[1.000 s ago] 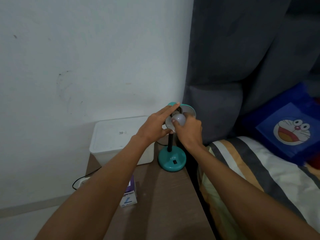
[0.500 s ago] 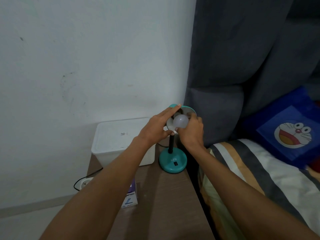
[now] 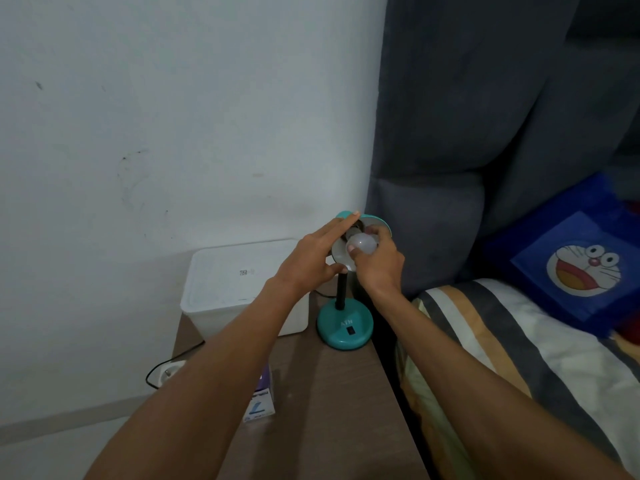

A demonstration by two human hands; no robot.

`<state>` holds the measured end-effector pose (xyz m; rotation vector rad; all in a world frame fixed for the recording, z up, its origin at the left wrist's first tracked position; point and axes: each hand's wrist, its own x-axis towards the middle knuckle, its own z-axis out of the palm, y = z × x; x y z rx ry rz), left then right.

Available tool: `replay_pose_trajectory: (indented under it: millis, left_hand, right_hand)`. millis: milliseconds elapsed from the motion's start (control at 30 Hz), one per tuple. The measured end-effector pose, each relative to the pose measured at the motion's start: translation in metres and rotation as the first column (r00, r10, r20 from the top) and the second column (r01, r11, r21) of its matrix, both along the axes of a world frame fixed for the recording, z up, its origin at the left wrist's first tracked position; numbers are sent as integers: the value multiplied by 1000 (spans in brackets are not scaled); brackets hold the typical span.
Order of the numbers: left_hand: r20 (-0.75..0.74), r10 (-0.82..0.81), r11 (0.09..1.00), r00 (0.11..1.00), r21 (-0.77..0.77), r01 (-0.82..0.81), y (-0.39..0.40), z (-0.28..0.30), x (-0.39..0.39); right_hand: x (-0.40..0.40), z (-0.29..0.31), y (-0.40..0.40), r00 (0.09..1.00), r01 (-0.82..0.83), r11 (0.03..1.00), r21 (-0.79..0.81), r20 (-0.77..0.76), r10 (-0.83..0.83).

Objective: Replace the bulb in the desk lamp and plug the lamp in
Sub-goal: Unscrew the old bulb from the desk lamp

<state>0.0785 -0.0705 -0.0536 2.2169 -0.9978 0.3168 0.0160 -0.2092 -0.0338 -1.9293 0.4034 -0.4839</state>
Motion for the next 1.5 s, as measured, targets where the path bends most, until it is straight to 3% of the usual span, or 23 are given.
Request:
replay_pose_trajectory:
  millis: [167,267,500,700,867,1033,1300,1500]
  left_hand:
    - [4,3,1000,1000,7,-3,1,-1,1]
    - [4,-1,1000,1000,-2,1,1,-1,1]
    - [3,15,1000,1000,20,-15,-1,0,2]
    - [-4,19,1000,1000,13,-19,1,-1,2]
    - [-13,6,1000,1000,-3,-6,2,0,1]
    - [-25,0,1000,1000,-21,-1,1,-1,-1]
    - [-25,13,1000,1000,-4,-13,1,0,0]
    - [-15,9,1000,1000,-3,-9,1,0,-1]
  right_hand:
    - [1,-1,2,999,28,999,-43,-43,-30]
    - [0,2,1,998,5,1000,9,-60,-4]
    - [-2,1,2,1000,-20,1000,9,18,20]
    - [0,-1,10,998,62,993,-103,-5,-63]
    - [-2,2,3,1000,6,995,-96,-14,-8]
    - [1,2,1,997,-77,976,-203,-15,76]
    - [-2,0,5,1000,0,972,-237,2,1]
    - [0,5,11,1000,-23,986,-165,-3,23]
